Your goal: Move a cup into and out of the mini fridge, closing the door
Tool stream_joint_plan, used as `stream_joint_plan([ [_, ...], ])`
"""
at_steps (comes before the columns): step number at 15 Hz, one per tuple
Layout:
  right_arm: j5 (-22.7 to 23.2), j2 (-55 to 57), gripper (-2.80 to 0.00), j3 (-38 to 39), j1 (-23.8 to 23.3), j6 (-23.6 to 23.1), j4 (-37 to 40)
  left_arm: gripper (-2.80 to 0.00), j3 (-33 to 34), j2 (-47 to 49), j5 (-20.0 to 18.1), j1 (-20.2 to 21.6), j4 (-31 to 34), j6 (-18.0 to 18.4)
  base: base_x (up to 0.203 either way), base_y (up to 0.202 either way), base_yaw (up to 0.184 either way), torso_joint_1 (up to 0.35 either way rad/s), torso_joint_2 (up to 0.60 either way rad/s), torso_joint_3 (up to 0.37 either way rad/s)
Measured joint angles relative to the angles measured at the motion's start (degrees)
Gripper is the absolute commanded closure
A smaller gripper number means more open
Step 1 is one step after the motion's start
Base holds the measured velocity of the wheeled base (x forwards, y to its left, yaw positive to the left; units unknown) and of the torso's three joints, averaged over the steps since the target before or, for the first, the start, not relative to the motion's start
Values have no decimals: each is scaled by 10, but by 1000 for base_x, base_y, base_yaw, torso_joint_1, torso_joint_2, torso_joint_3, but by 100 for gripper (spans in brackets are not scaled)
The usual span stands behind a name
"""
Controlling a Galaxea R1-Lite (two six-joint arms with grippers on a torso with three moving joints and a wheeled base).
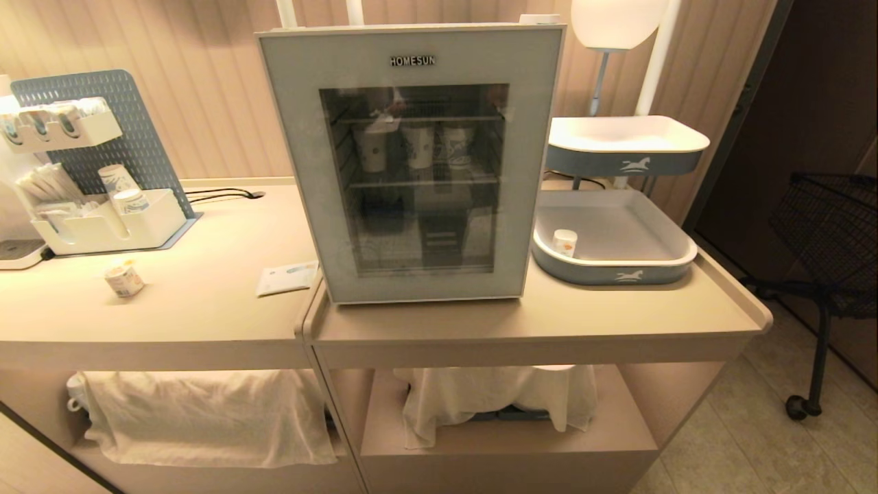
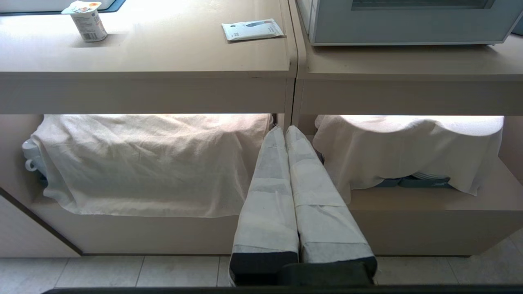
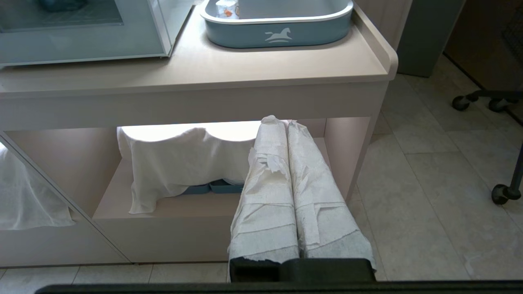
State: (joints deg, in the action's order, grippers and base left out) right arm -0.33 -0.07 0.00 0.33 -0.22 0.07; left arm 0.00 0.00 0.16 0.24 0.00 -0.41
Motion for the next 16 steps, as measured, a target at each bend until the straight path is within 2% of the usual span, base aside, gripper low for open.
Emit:
stream_joint_plan([
  [16, 0, 0, 0, 0, 0, 0, 0, 0, 0, 0, 0, 0, 0, 0, 0, 0, 0, 0, 0, 0],
])
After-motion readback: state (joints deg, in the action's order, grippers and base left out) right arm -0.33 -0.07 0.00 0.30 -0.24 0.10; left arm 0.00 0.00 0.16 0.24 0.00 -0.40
